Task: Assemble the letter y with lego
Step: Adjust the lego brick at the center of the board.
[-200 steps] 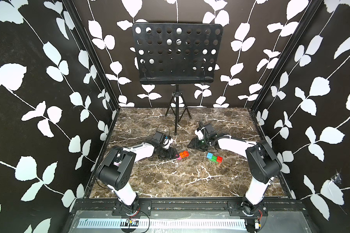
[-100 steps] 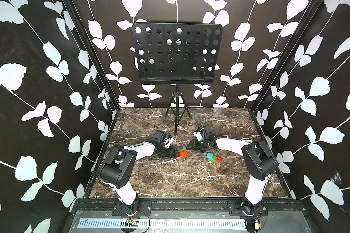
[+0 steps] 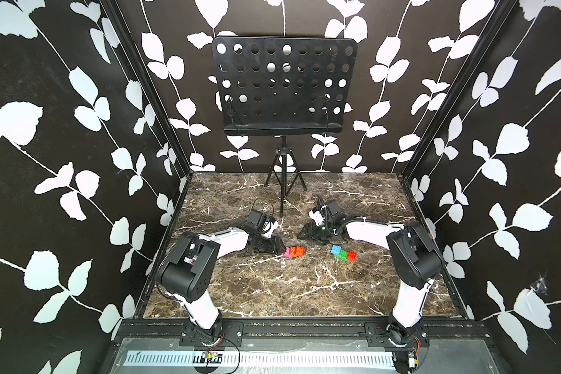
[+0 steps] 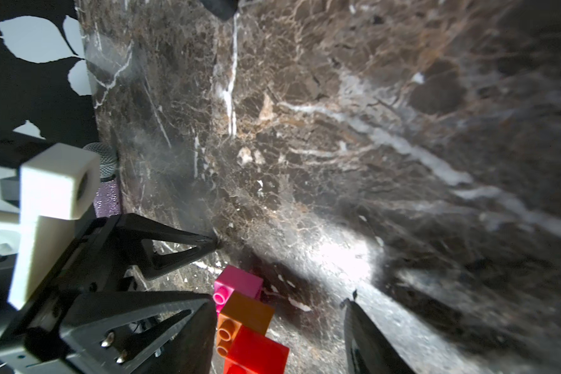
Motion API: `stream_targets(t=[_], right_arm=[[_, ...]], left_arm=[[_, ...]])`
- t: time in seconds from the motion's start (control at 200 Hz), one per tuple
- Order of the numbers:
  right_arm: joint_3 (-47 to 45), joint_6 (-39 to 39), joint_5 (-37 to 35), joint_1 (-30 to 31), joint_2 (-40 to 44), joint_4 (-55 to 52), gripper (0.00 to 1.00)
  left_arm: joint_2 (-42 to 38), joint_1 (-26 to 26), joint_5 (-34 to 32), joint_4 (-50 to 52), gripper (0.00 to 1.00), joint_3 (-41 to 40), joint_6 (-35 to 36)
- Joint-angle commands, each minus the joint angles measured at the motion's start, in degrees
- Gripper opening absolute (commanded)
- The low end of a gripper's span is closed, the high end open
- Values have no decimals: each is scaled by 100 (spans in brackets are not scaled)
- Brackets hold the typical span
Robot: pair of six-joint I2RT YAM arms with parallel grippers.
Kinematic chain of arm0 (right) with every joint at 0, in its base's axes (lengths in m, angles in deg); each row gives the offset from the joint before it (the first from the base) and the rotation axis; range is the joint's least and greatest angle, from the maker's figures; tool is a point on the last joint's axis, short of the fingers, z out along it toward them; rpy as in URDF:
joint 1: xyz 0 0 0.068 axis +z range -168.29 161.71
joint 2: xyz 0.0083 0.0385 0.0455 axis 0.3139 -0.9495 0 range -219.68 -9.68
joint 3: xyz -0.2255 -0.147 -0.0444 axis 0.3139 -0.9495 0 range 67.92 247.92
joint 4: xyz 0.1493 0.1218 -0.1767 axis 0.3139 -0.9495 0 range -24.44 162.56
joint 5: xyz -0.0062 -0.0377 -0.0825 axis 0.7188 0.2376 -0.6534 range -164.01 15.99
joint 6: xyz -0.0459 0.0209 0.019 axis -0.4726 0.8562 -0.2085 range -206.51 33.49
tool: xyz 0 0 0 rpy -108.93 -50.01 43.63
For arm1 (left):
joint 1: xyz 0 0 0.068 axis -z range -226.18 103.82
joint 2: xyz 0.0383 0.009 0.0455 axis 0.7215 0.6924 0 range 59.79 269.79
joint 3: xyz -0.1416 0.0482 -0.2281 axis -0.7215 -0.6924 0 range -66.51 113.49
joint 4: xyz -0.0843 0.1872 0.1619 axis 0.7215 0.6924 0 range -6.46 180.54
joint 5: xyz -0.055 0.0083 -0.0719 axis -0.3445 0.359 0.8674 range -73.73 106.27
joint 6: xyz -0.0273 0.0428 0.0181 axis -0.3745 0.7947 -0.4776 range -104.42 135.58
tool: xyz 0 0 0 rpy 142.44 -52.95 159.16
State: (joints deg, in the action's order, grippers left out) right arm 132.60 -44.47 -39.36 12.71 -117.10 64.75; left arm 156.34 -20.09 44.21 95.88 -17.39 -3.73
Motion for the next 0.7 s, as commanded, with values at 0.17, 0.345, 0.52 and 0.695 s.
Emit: stream_targets(t=[0.17, 0.345, 0.52, 0.695], right_arm=[[-312, 364, 359, -22, 235, 346, 61], [-710, 749, 305, -6, 653, 594, 62], [-963, 1130, 293, 171, 827, 986, 63], [-981, 1205, 57, 363, 734, 919, 62]], left_arm=[[-5, -22, -255, 388, 57, -213, 156], [21, -25, -246, 388, 57, -232, 146], [21, -24, -241, 362, 57, -260, 113], [38, -24, -212, 346, 57, -248, 85]])
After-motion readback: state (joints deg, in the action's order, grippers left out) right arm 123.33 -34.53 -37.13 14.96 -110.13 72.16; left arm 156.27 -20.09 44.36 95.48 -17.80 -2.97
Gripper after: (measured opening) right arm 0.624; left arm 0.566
